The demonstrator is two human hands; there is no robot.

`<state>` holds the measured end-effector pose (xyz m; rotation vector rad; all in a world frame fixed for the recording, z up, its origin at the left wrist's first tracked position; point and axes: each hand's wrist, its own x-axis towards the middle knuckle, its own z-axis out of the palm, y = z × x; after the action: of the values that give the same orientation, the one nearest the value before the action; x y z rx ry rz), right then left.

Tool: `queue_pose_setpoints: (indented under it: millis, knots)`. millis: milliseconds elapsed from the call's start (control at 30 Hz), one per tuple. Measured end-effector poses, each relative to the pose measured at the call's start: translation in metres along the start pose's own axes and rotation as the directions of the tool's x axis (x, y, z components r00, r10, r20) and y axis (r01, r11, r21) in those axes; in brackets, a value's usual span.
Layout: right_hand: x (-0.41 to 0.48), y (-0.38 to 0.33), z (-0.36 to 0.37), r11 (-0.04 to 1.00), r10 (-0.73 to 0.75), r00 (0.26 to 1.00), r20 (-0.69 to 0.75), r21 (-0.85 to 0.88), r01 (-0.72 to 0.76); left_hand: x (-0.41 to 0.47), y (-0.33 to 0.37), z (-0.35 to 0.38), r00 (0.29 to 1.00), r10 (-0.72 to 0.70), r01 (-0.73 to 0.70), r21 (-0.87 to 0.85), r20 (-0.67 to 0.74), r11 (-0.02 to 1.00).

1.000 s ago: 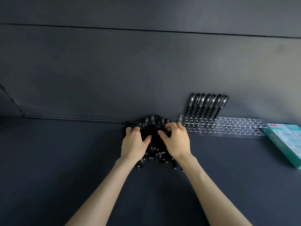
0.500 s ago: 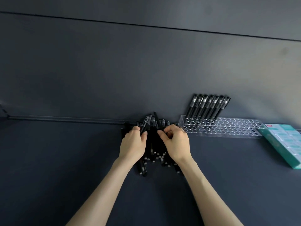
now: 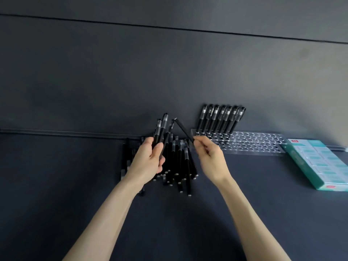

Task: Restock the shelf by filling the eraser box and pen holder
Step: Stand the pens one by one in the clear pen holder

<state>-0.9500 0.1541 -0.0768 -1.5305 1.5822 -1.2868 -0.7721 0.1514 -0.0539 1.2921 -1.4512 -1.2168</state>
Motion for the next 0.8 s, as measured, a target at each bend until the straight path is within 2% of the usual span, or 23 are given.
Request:
queue_pose_setpoints:
  millis: [167, 300, 400, 433, 533, 667, 800]
  knots:
    - [-0.014, 0.018, -0.074, 0.995, -0.004, 1.0, 0.015, 0.099, 0.003, -0.013, 0.009, 0.069, 0.998, -0.048, 0.038, -0.187, -0.051, 0.982]
    - [-0.025, 0.03, -0.133, 0.99, -0.013, 0.998, -0.064, 0.14, 0.022, -0.025, 0.008, 0.126, 0.989, -0.023, 0.002, -0.144, -0.148, 0.99]
    - [-0.029, 0.033, -0.161, 0.978, 0.001, 0.996, -0.088, 0.209, 0.018, -0.03, 0.007, 0.15, 0.981, -0.065, 0.044, -0.117, -0.183, 0.992]
    - [-0.03, 0.033, -0.167, 0.975, 0.006, 0.998, -0.068, 0.221, 0.009, -0.032, 0.008, 0.155, 0.982, -0.076, 0.061, -0.09, -0.171, 0.994]
    - [-0.027, 0.03, -0.182, 0.974, -0.006, 1.0, -0.024, 0.228, 0.011, -0.029, 0.01, 0.169, 0.989, 0.012, -0.019, -0.042, -0.15, 0.999]
    - [-0.018, 0.023, -0.189, 0.933, -0.024, 0.996, -0.087, 0.356, 0.053, -0.026, 0.017, 0.183, 0.998, 0.026, -0.028, -0.03, -0.052, 0.999]
    - [-0.003, 0.02, -0.187, 0.87, -0.047, 0.989, -0.138, 0.482, 0.109, -0.018, 0.022, 0.194, 1.0, 0.006, -0.004, -0.112, 0.012, 0.994]
